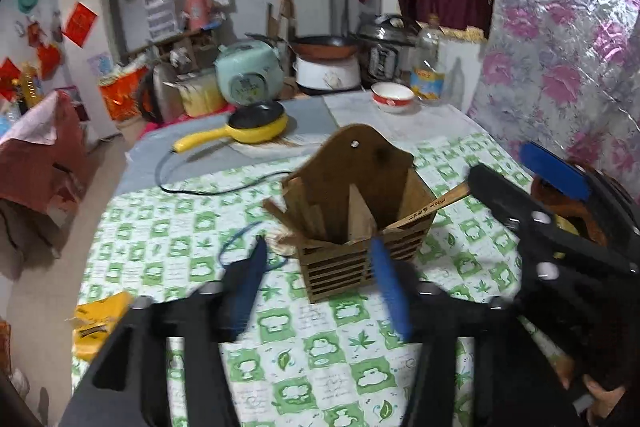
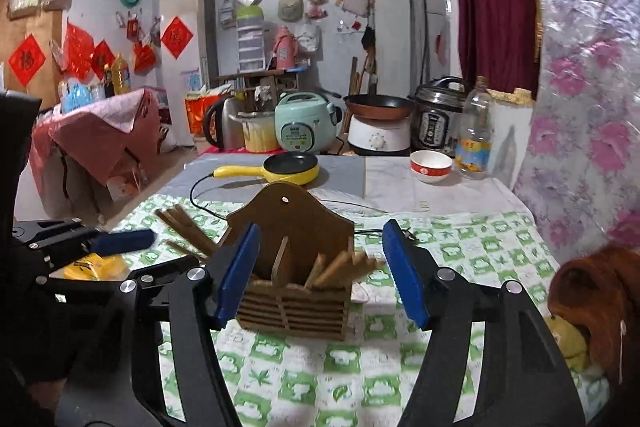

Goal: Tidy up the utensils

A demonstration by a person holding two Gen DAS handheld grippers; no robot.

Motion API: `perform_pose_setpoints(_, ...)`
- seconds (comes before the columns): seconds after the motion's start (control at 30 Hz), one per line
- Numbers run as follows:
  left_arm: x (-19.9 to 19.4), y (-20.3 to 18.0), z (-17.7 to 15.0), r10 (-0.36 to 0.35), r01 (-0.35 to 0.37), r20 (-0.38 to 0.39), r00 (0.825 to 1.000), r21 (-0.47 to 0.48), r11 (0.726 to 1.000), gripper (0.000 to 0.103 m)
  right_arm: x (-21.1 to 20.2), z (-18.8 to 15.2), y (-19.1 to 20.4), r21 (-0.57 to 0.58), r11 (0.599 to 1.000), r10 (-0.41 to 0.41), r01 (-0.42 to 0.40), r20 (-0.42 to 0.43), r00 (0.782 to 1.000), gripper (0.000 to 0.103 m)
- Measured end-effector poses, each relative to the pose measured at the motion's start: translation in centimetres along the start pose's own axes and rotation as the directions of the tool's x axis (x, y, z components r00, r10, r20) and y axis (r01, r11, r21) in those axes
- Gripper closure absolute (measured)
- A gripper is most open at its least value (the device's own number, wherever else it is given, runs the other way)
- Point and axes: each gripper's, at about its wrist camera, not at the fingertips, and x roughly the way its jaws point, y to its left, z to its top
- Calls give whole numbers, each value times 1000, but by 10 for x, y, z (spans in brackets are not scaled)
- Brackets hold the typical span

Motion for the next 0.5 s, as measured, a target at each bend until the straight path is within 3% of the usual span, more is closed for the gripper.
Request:
perform_pose_setpoints(0.13,-26,0,-9,-7,8,27,1000,-34,999,34,-33,-7,-3,6,999,-34,34,7,999,37)
perform_pose_setpoints(0.23,-47,-1,-20,17,-13,50,999,-70,997,28,-57,-13,-1,3,997,-74,74,24,997,25)
perform_pose_setpoints(0.3,-59,-2,-27,33,-28,61,998,-90,996,21,-74,-20,3,-9,996,-90,91,36,995,23)
perform_pose_setpoints(0.5,-86,-9,-54,56,-49,67,996,-97,994,18,-99,-38,9,1,996,-93,93,11,996,22)
